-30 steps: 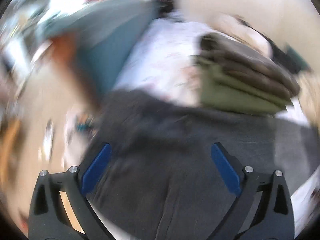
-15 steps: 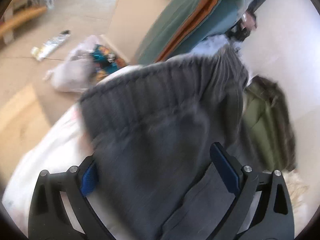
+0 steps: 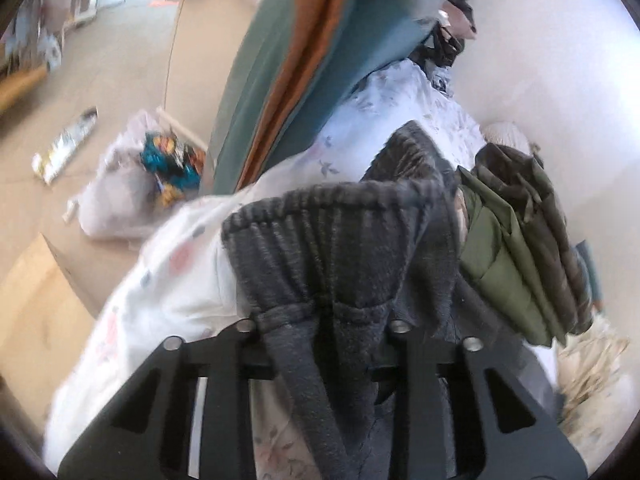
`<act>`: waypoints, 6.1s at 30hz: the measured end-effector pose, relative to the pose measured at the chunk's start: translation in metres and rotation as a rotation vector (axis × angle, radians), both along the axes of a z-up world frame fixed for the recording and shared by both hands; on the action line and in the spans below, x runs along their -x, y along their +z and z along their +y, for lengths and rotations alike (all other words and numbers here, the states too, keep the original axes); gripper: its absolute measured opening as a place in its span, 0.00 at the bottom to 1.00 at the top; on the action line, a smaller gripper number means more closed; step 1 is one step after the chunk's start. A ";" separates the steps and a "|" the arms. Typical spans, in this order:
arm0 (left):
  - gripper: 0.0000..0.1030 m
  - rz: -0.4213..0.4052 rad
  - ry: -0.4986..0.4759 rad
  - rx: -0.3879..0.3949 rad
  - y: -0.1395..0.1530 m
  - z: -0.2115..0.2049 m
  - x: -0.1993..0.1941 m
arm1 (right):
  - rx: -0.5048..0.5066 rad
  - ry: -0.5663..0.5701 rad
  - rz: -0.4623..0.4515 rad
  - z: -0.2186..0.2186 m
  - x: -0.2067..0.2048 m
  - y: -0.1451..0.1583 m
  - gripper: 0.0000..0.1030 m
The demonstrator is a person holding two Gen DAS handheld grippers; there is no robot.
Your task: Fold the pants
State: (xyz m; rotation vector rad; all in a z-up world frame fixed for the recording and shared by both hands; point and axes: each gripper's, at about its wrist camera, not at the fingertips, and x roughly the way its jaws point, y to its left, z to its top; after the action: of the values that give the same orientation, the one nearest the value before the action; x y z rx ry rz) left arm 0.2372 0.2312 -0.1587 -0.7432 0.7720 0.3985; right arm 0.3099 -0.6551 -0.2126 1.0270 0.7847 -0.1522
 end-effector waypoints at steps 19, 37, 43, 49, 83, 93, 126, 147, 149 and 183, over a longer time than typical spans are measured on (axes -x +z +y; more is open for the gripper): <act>0.14 0.060 -0.025 -0.118 0.137 0.062 0.104 | 0.141 -0.032 0.057 0.044 0.123 0.103 0.04; 0.14 0.327 -0.176 -0.155 0.091 0.110 0.194 | 0.215 0.060 0.594 0.110 0.242 0.055 0.27; 0.15 0.287 -0.204 -0.144 0.100 0.102 0.194 | 0.780 0.226 0.694 0.188 0.218 0.129 0.39; 0.15 0.282 -0.232 -0.154 0.103 0.095 0.190 | 0.577 0.584 0.169 0.366 0.219 0.193 0.51; 0.15 0.228 -0.511 -0.399 0.121 0.011 0.187 | 0.226 0.905 0.081 0.457 0.225 0.125 0.73; 0.17 0.208 -0.733 -0.593 0.113 -0.189 0.185 | 0.057 0.547 -0.008 0.344 0.238 0.124 0.73; 0.84 0.538 -0.657 -0.338 -0.010 -0.137 0.210 | 0.141 0.997 0.028 0.498 0.238 0.076 0.63; 0.85 0.540 -0.666 -0.338 -0.005 -0.163 0.212 | 0.225 1.052 0.075 0.551 0.135 0.119 0.64; 0.85 0.546 -0.670 -0.339 -0.009 -0.163 0.212 | 0.173 1.081 0.084 0.561 0.124 0.103 0.61; 0.87 0.417 -0.544 -0.334 0.028 -0.157 0.209 | 0.219 1.004 0.337 0.481 0.259 0.045 0.08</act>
State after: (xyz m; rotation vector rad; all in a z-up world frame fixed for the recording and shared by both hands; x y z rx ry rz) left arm 0.0279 0.0745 -0.1306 -0.1153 1.2224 0.1770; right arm 0.0510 -0.1741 -0.1678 0.3130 1.4702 0.4551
